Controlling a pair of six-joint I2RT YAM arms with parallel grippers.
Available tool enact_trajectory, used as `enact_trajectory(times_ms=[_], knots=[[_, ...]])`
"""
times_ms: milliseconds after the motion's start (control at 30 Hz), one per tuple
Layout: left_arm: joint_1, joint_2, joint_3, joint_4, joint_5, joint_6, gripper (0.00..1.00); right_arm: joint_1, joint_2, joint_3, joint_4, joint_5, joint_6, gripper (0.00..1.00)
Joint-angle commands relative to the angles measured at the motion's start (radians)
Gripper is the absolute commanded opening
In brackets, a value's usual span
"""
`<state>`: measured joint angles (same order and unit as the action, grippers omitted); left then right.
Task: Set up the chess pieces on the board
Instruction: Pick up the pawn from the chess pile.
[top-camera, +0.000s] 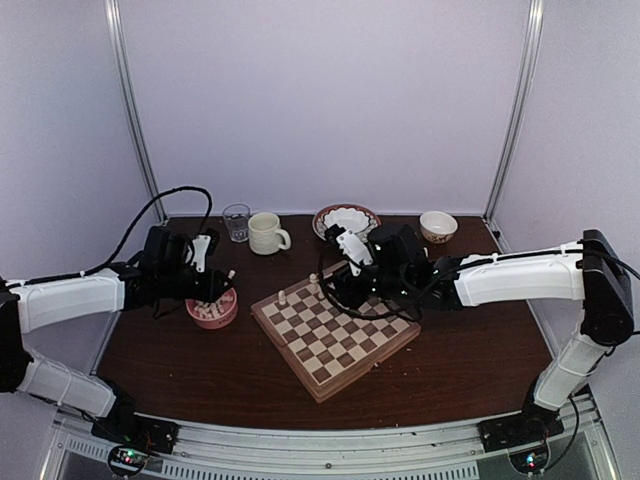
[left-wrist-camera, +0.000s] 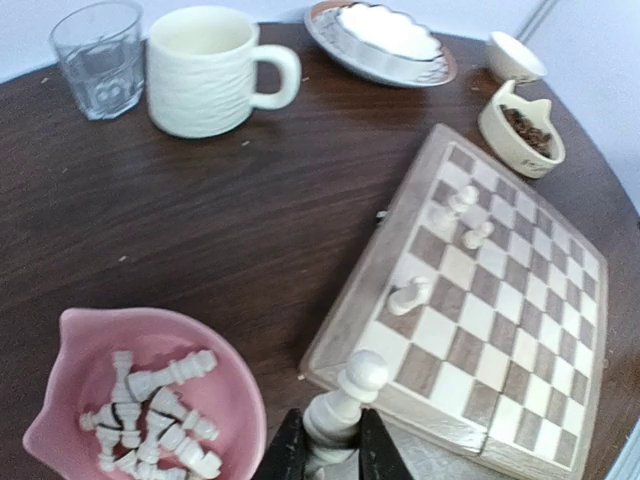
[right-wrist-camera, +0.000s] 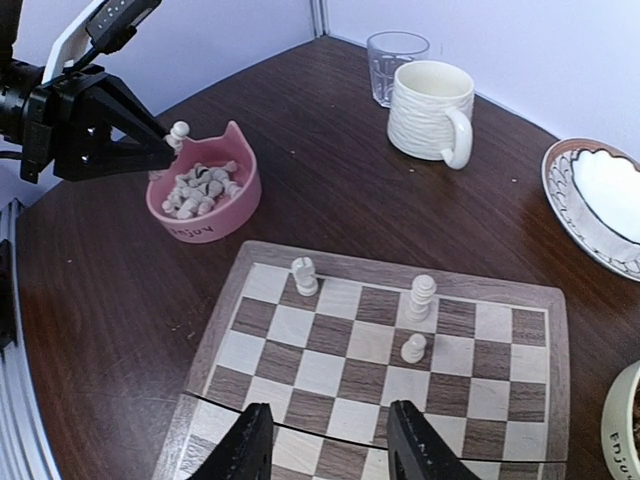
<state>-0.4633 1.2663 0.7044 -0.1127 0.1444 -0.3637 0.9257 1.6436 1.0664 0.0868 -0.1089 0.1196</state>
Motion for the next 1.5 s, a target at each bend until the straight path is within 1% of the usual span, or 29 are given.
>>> enact_trajectory(times_ms=[0,133,333,500,600,933,1033,1167,1300,1467], knots=[[-0.047,-0.050,-0.024,0.181,0.169,0.053,0.17,0.012,0.010,0.003,0.051,-0.135,0.045,0.43],[-0.100,-0.053,-0.024,0.216,0.229,0.099,0.17,0.017,0.030,0.022,0.061,-0.210,0.069,0.44],[-0.223,0.002,0.027,0.186,0.234,0.188,0.17,0.024,0.036,0.019,0.091,-0.265,0.085,0.46],[-0.267,0.058,0.072,0.157,0.269,0.219,0.17,0.030,0.037,0.009,0.129,-0.307,0.090,0.47],[-0.290,0.091,0.097,0.136,0.259,0.234,0.17,0.032,0.042,0.009,0.132,-0.310,0.092,0.47],[-0.311,0.123,0.116,0.119,0.260,0.247,0.17,0.039,0.067,0.030,0.113,-0.299,0.088,0.46],[-0.314,0.127,0.121,0.119,0.271,0.253,0.17,0.040,0.075,0.034,0.111,-0.300,0.088,0.41],[-0.323,0.141,0.131,0.119,0.285,0.260,0.17,0.041,0.078,0.034,0.115,-0.306,0.086,0.40],[-0.328,0.152,0.141,0.086,0.285,0.264,0.17,0.044,0.078,0.033,0.121,-0.317,0.085,0.39],[-0.332,0.152,0.142,0.082,0.281,0.266,0.17,0.046,0.084,0.039,0.115,-0.313,0.082,0.33]])
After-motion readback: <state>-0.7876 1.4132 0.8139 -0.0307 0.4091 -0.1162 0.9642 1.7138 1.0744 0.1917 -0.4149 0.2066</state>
